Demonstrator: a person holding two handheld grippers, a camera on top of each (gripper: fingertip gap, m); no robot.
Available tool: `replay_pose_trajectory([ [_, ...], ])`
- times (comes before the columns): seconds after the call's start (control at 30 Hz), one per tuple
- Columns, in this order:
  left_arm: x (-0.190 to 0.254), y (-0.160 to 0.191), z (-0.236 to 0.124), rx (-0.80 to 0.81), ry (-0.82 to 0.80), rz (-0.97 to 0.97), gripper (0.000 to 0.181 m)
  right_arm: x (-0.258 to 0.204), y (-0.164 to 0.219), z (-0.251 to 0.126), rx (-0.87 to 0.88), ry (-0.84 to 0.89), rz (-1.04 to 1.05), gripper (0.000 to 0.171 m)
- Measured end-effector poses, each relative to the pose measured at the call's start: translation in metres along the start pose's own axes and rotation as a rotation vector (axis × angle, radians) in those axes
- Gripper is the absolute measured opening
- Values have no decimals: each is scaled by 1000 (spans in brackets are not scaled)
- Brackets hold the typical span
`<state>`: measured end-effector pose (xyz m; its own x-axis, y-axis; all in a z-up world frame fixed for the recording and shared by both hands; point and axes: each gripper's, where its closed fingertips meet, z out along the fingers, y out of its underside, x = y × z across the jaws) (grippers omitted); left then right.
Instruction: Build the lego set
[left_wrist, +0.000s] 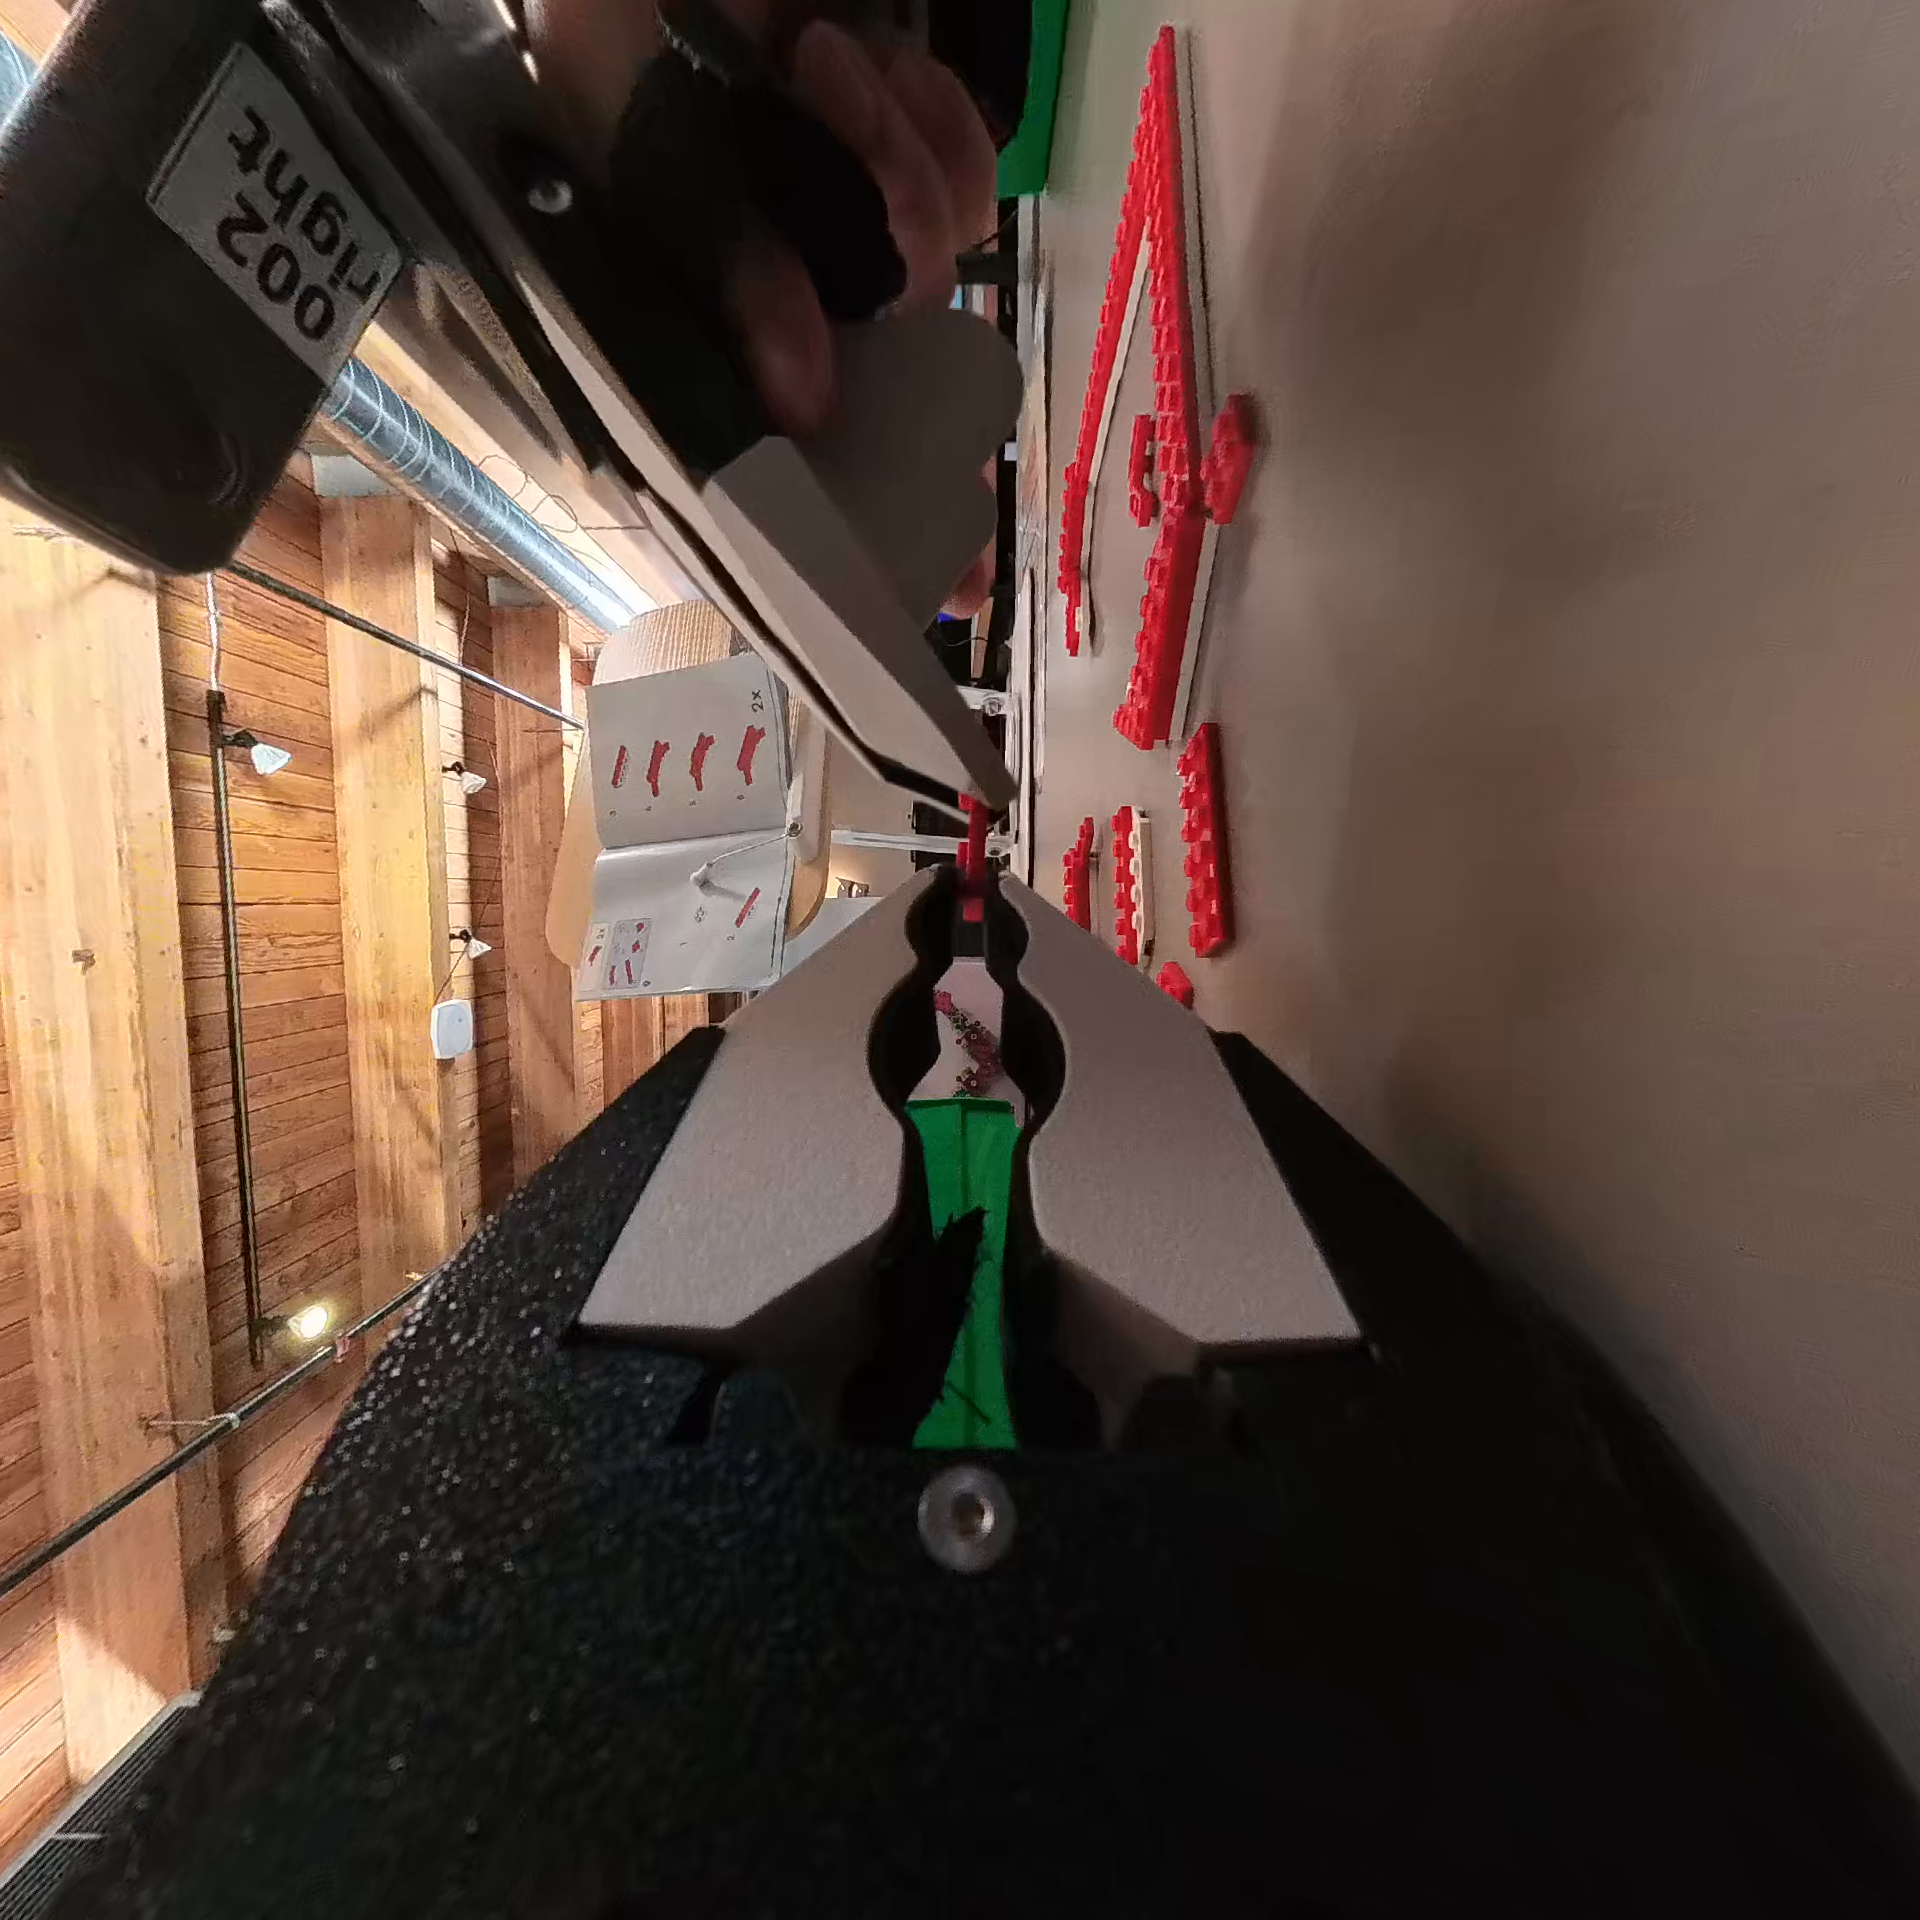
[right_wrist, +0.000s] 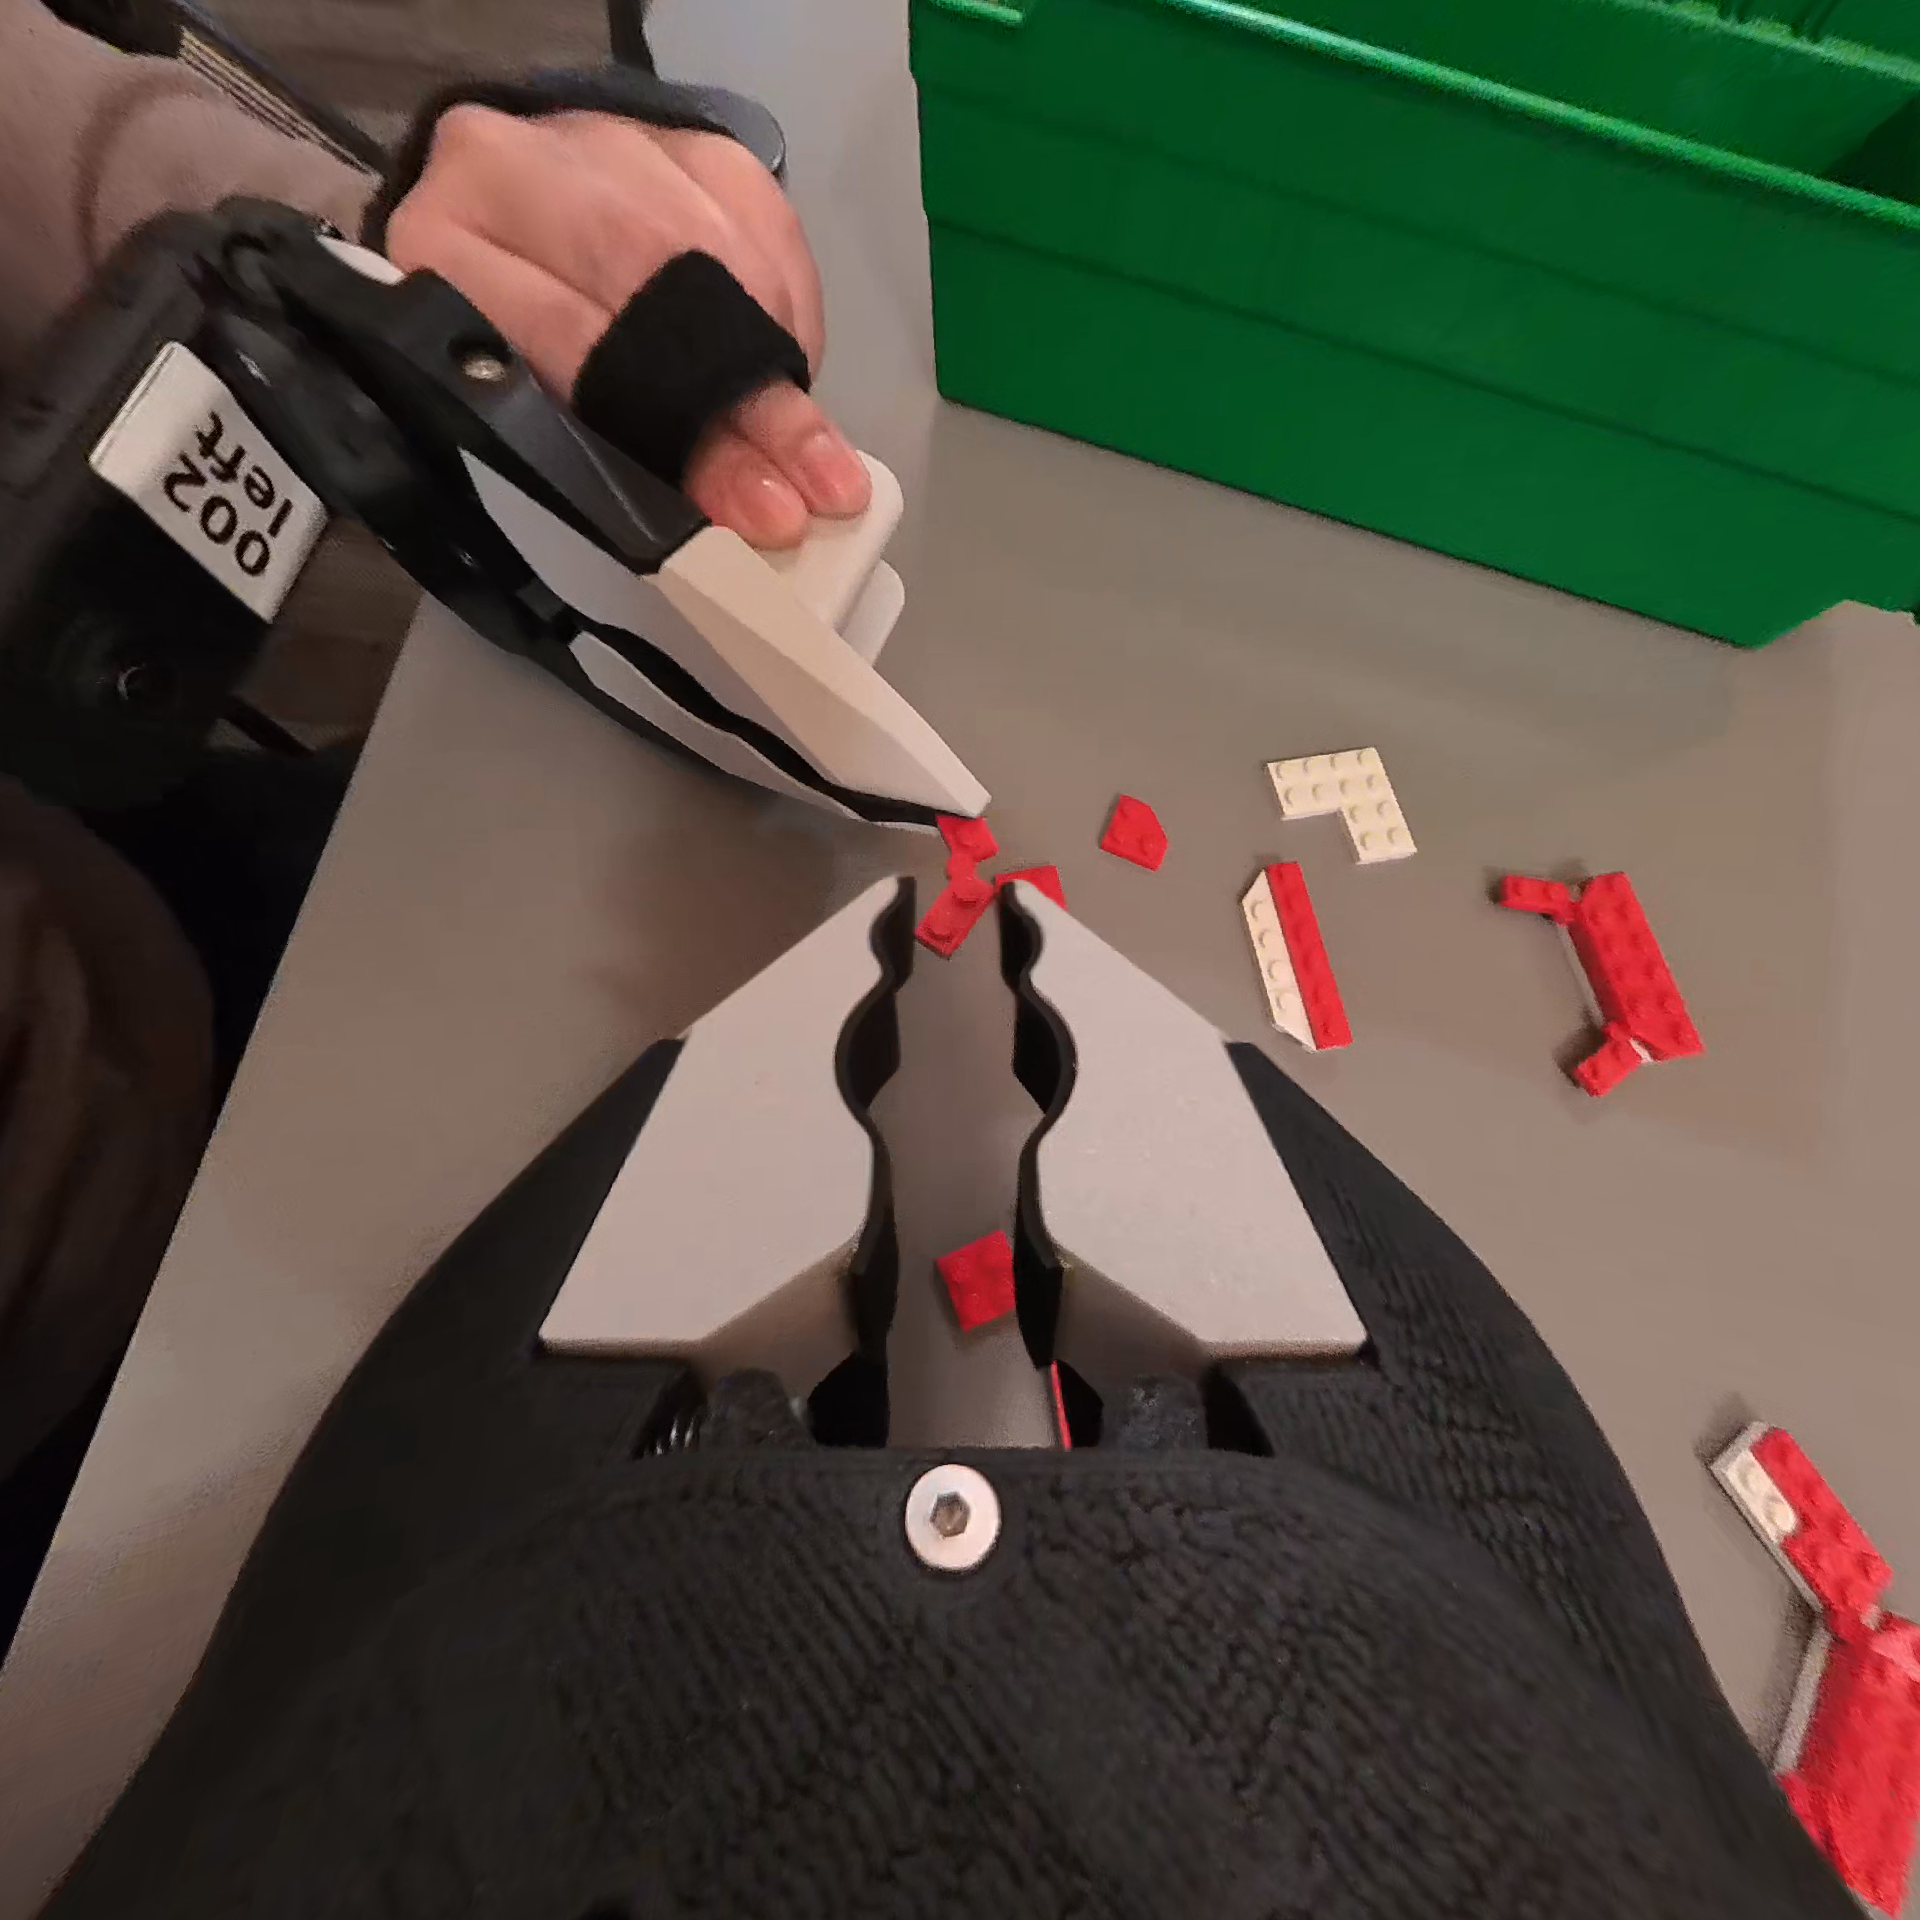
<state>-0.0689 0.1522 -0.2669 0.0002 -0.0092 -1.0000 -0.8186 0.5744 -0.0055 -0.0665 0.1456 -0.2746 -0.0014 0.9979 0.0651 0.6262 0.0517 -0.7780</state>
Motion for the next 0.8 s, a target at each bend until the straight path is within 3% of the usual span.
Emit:
replay_pose_trajectory([
  [0.17, 0, -3, 3, 26, 18, -113, 9, 4, 7, -1, -35, -1, 21, 8],
  [0.27, -17, 10, 3, 16, -22, -352, 32, 18, 24, -8, -81, 73, 73, 8],
  [0.43, -60, 28, -11, 106, -172, -739, 41, -2, 20, 12, -94, 47, 45, 9],
  [0.8, -82, 60, -22, 121, -287, -968, 41, -21, 3, 63, -158, 10, -61, 9],
])
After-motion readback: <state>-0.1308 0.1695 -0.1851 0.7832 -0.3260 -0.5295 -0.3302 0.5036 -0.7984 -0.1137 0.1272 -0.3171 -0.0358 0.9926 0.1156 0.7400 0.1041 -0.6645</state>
